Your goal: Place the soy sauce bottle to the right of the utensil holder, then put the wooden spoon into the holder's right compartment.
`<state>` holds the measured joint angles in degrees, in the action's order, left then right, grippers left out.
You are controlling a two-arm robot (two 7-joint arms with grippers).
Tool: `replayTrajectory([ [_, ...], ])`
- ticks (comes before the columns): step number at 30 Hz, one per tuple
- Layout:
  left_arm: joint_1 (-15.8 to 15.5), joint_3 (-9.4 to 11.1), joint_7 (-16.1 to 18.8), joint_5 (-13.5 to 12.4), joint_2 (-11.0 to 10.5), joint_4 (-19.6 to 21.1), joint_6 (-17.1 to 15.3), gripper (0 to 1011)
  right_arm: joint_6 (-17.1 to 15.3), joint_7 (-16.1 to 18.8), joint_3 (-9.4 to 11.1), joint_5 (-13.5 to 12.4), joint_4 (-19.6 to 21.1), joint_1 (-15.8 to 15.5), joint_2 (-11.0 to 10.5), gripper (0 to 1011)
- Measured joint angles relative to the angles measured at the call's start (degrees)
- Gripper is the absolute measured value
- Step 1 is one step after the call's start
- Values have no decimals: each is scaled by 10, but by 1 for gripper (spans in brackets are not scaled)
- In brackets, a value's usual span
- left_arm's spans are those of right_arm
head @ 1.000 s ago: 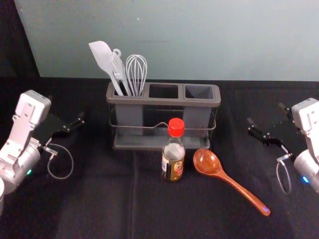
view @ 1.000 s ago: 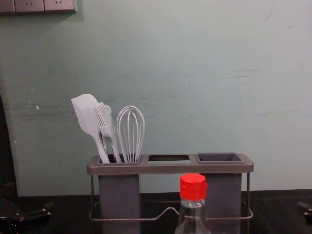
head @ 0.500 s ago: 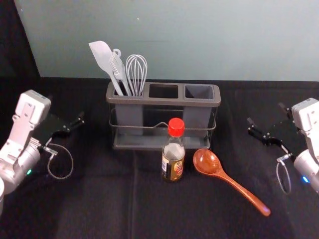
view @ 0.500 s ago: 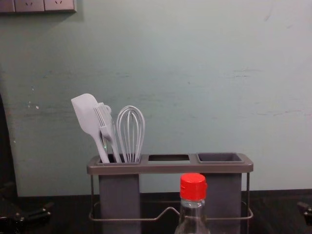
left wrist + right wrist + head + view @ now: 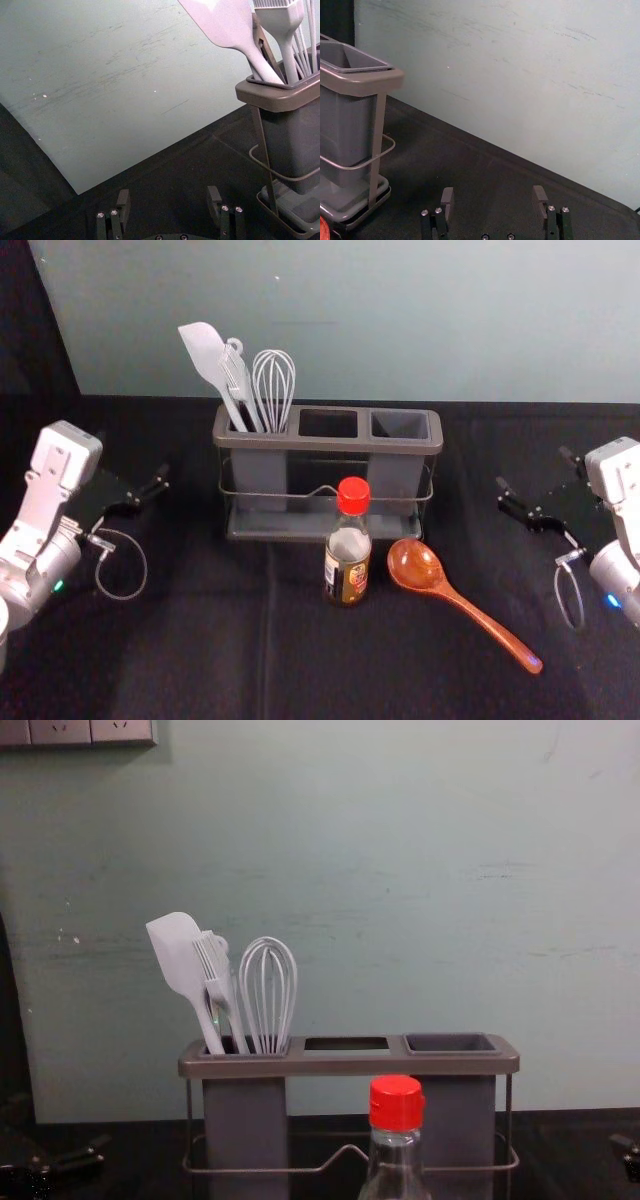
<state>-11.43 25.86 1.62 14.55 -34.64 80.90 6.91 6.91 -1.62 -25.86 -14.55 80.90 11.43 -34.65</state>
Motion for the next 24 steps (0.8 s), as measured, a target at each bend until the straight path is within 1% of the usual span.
replayTrajectory([
  [14, 0, 0, 0, 0, 0, 0, 0, 1005, 0, 0, 0, 0, 0, 0, 0, 1003],
  [18, 0, 0, 0, 0, 0, 0, 0, 1005, 1, -3, 9, 6, 21, -21, -7, 1003],
  [22, 0, 0, 0, 0, 0, 0, 0, 1005, -3, 0, 18, 11, 61, -55, -28, 1003],
  [24, 0, 0, 0, 0, 0, 0, 0, 1005, -8, 8, 23, 11, 78, -70, -39, 1003],
])
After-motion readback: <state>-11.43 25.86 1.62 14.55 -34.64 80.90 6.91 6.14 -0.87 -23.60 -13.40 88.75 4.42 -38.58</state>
